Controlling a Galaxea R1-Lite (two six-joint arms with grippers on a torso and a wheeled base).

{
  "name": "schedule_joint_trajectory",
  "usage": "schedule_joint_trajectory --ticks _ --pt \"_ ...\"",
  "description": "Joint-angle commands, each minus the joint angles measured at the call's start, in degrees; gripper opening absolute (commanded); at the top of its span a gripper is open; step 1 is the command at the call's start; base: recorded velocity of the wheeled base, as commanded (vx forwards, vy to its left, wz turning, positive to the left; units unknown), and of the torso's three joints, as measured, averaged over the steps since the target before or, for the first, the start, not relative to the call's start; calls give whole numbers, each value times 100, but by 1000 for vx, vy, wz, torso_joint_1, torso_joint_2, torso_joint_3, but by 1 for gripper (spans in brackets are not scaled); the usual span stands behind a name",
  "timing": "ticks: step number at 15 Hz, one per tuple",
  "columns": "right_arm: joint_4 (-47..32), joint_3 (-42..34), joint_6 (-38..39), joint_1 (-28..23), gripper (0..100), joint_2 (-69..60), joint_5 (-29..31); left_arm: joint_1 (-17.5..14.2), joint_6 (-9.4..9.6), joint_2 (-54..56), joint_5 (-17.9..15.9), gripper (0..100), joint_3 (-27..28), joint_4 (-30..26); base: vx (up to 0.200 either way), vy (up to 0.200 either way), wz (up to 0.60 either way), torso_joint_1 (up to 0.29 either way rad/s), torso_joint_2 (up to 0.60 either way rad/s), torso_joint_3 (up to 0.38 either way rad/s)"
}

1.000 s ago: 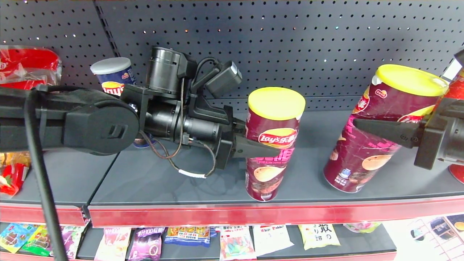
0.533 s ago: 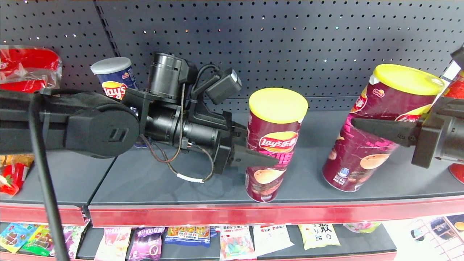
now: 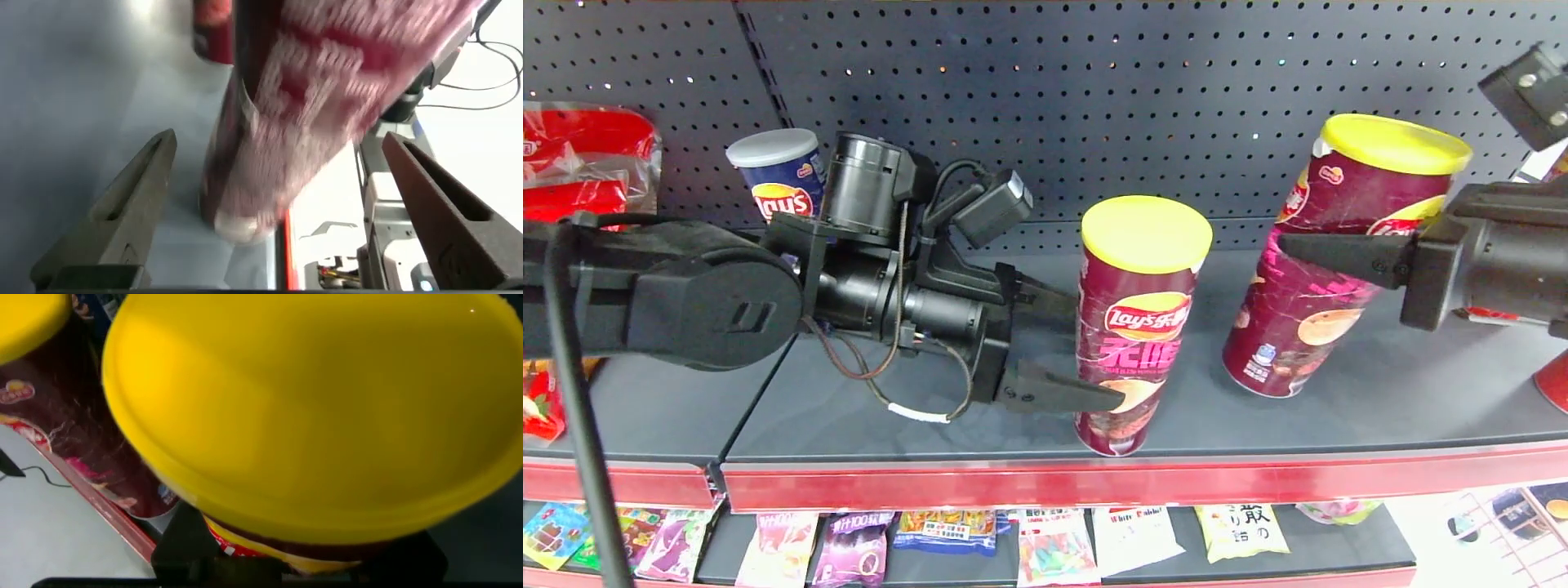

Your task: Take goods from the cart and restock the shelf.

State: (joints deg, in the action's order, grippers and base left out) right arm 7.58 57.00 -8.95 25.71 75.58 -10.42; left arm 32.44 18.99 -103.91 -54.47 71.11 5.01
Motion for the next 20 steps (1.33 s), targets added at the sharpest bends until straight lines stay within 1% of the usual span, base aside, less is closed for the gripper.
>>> schedule_joint_trajectory --ticks 1,2,3,4,6,7,10,13,15,20 --pt "6 434 -2 154 0 589 -12 -220 17 389 6 100 -396 9 0 0 0 0 0 0" --pt "42 681 -19 171 0 871 -65 -344 17 539 41 100 -607 9 0 0 0 0 0 0" --pt "59 742 -19 180 0 941 -83 -370 17 574 41 100 -660 9 0 0 0 0 0 0" --pt "376 1102 -19 180 0 1495 -127 -625 26 881 68 100 -1099 0 0 0 0 0 0 0" --pt "753 1349 -19 198 0 1969 -118 -809 17 1242 173 100 -1468 0 0 0 0 0 0 0" --pt "859 1410 -10 242 0 2101 -109 -906 17 1382 235 100 -1609 0 0 0 0 0 0 0" --pt "885 1428 -19 400 0 2286 -118 -1170 -1 1716 244 100 -1908 0 0 0 0 0 0 0" --pt "938 1489 -2 408 0 2382 -127 -1178 -10 1866 244 100 -2119 0 0 0 0 0 0 0" --pt "938 1603 7 514 0 2470 -135 -1231 -10 1883 252 100 -2127 0 0 0 0 0 0 0" --pt "938 1718 7 593 0 2593 -127 -1231 -10 1883 252 100 -2127 0 0 0 0 0 0 0"
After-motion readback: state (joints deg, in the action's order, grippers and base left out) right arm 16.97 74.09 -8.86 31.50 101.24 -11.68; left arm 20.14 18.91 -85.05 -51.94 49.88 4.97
